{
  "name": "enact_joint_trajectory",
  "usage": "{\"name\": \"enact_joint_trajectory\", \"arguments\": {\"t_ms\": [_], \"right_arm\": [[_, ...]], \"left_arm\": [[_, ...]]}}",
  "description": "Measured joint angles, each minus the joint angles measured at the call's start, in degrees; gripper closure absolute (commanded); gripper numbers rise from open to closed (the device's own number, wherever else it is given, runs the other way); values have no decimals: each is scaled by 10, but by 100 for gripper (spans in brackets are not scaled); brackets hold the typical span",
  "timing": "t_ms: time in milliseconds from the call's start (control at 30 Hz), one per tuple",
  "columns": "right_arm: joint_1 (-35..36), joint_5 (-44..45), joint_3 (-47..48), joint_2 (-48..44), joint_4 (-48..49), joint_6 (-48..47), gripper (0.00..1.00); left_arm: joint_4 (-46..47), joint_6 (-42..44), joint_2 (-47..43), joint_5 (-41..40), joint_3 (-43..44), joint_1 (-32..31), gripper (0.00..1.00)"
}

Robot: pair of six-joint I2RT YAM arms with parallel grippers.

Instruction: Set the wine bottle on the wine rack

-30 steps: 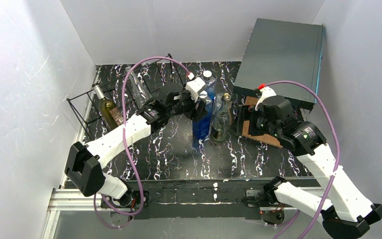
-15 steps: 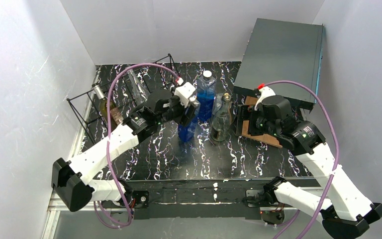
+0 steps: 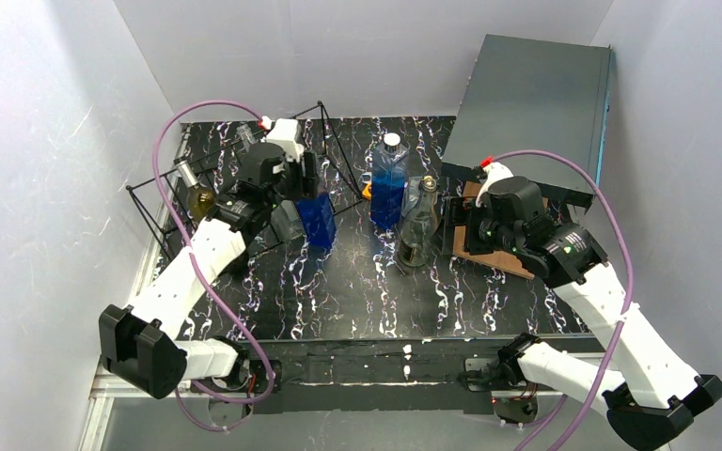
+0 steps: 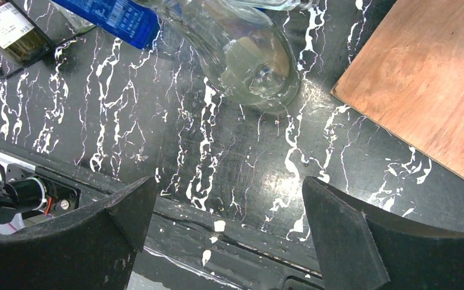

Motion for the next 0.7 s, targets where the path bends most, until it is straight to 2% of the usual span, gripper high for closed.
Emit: {"name": "enact_joint_trajectory", "arguments": {"t_ms": [100,267,500,633,700], "right_arm": [[0,0,0,-1,1,0,0],[0,0,0,-1,0,0,0],[0,-2,-8,0,6,0,0],[0,-6,-8,11,12,0,0],[0,-6,-8,12,14,0,0]], "left_arm": [[-14,-20,0,-12,2,28,100],[-58,-19,-11,-29,27,28,100],[-77,2,-100,-59,34,27,100],[-67,22,-151,-112,36,33,100],[-82,8,-142,-172,58,32,100]]}}
